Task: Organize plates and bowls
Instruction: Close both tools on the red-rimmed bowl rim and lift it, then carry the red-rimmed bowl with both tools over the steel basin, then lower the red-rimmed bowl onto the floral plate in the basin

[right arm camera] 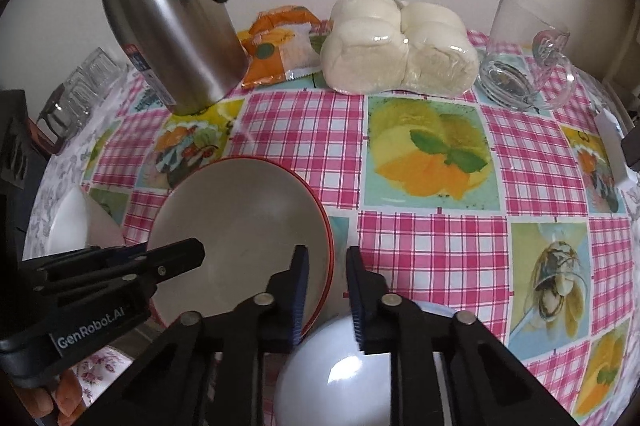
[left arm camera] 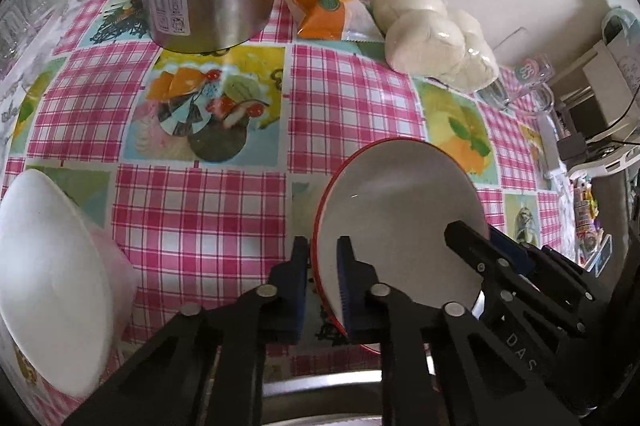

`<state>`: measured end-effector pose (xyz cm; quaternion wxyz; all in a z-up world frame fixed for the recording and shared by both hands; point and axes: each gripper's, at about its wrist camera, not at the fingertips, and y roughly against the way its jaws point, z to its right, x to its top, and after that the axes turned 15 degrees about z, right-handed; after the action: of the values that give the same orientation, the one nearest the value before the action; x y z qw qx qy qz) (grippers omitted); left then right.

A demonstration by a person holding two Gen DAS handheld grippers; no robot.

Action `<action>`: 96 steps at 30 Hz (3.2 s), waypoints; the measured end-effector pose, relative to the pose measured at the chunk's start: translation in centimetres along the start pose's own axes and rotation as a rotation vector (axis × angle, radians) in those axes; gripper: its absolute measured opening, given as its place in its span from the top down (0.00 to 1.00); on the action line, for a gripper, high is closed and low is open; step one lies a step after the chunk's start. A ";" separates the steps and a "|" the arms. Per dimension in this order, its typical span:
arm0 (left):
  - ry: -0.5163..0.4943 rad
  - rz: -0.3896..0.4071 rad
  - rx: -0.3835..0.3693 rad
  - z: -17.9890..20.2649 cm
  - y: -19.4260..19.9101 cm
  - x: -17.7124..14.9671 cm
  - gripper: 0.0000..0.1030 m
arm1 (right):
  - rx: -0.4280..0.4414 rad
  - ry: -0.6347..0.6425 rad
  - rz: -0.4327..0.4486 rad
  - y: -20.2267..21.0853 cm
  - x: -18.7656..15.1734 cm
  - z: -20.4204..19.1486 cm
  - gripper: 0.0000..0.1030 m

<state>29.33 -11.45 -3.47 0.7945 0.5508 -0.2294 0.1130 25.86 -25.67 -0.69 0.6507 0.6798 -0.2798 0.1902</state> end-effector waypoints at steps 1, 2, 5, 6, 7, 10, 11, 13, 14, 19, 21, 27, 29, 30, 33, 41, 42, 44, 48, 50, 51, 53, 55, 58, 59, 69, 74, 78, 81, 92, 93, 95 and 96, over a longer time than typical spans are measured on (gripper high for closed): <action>0.002 0.000 -0.002 -0.1 -0.1 0.0 0.89 | -0.002 0.004 -0.003 -0.3 -0.1 -0.1 0.86; 0.004 0.001 -0.006 -0.1 -0.1 0.0 0.89 | -0.003 0.006 -0.006 -0.5 -0.1 -0.1 0.88; 0.004 0.008 -0.010 0.0 -0.3 0.0 0.89 | -0.007 0.017 -0.009 -0.9 -0.2 -0.4 0.90; -0.005 0.014 -0.005 0.0 -0.1 0.0 0.89 | -0.011 0.021 -0.006 -0.9 -0.3 -0.5 0.91; -0.014 0.018 -0.001 0.0 0.0 0.0 0.89 | -0.010 0.017 -0.002 -0.8 -0.3 -0.5 0.91; -0.017 0.032 0.002 0.2 0.4 0.1 0.89 | 0.011 -0.022 0.009 -0.5 -0.2 -0.2 0.91; -0.009 0.041 -0.003 0.3 0.7 0.2 0.89 | 0.012 -0.027 0.012 -0.3 -0.2 -0.1 0.91; -0.011 0.056 -0.007 0.4 1.4 0.4 0.89 | 0.012 -0.032 0.022 0.2 0.1 -0.1 0.91; -0.018 0.062 -0.007 0.6 1.7 0.6 0.89 | 0.016 -0.037 0.033 0.6 0.4 -0.1 0.91; -0.020 0.119 -0.014 1.4 4.3 1.0 0.89 | 0.013 -0.033 0.072 2.9 1.2 -0.4 0.91; -0.016 0.143 -0.017 1.7 5.6 1.0 0.89 | 0.024 -0.047 0.088 4.2 1.5 -0.4 0.91; -0.014 0.201 -0.013 2.2 9.5 -0.4 0.89 | 0.038 -0.047 0.127 7.9 1.3 -0.9 0.91; -0.017 0.217 -0.011 2.2 10.7 -1.1 0.89 | 0.042 -0.038 0.144 9.2 0.9 -1.2 0.91; -0.013 0.230 -0.012 2.1 11.4 -1.6 0.89 | 0.044 -0.035 0.151 9.9 0.7 -1.4 0.91; 0.004 0.261 -0.009 1.8 13.0 -3.2 0.89 | 0.063 -0.055 0.155 11.5 -0.1 -1.5 0.91; 0.034 0.303 0.005 1.1 15.9 -7.3 0.89 | 0.099 -0.063 0.155 14.0 -3.2 -2.5 0.91; 0.037 0.312 0.006 1.0 16.2 -7.8 0.89 | 0.102 -0.062 0.157 14.2 -3.6 -2.6 0.91; 0.046 0.327 0.009 0.7 16.8 -8.8 0.89 | 0.115 -0.069 0.160 14.7 -4.5 -2.9 0.91; 0.077 0.330 0.012 -0.3 17.1 -10.8 0.89 | 0.137 -0.083 0.158 15.2 -6.6 -3.4 0.91; 0.087 0.332 0.012 -0.7 17.3 -11.5 0.89 | 0.150 -0.099 0.152 15.1 -7.7 -3.5 0.91; 0.093 0.335 0.012 -1.0 17.4 -11.9 0.89 | 0.158 -0.108 0.151 15.1 -8.2 -3.5 0.91; 0.099 0.344 0.017 -1.4 17.6 -12.4 0.89 | 0.173 -0.121 0.153 15.1 -9.1 -3.7 0.91; 0.094 0.358 0.033 -1.5 17.9 -12.9 0.89 | 0.186 -0.129 0.158 15.2 -9.9 -4.0 0.91; 0.076 0.369 0.049 -1.6 18.0 -13.5 0.89 | 0.196 -0.152 0.166 15.3 -10.9 -4.3 0.91; 0.080 0.370 0.045 -1.8 18.0 -13.6 0.89 | 0.199 -0.160 0.169 15.3 -11.1 -4.3 0.91; 0.077 0.350 0.031 -2.2 17.5 -14.4 0.89 | 0.182 -0.184 0.183 15.2 -12.3 -4.5 0.89; 0.105 0.333 0.024 -3.3 17.3 -14.5 0.89 | 0.188 -0.183 0.164 14.8 -12.7 -4.8 0.89; 0.135 0.322 0.014 -4.3 17.2 -14.5 0.89 | 0.191 -0.169 0.167 14.9 -12.7 -5.5 0.89; 0.147 0.321 0.013 -4.8 17.2 -14.5 0.89 | 0.197 -0.162 0.159 14.6 -12.7 -5.9 0.89; 0.167 0.289 0.000 -5.1 16.1 -14.5 0.87 | 0.189 -0.169 0.139 13.8 -13.0 -6.1 0.87; 0.166 0.290 -0.001 -5.1 16.1 -14.4 0.87 | 0.188 -0.171 0.138 13.7 -13.0 -6.0 0.87; 0.169 0.290 -0.006 -5.1 16.0 -14.3 0.87 | 0.187 -0.175 0.137 13.6 -13.0 -6.0 0.87; 0.172 0.290 -0.008 -5.2 16.0 -14.4 0.87 | 0.186 -0.179 0.137 13.6 -13.0 -5.9 0.87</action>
<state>11.17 0.28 1.20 0.7887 0.4971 -0.2381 0.2723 7.95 -18.05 2.28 0.5428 0.7309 -0.3634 0.1978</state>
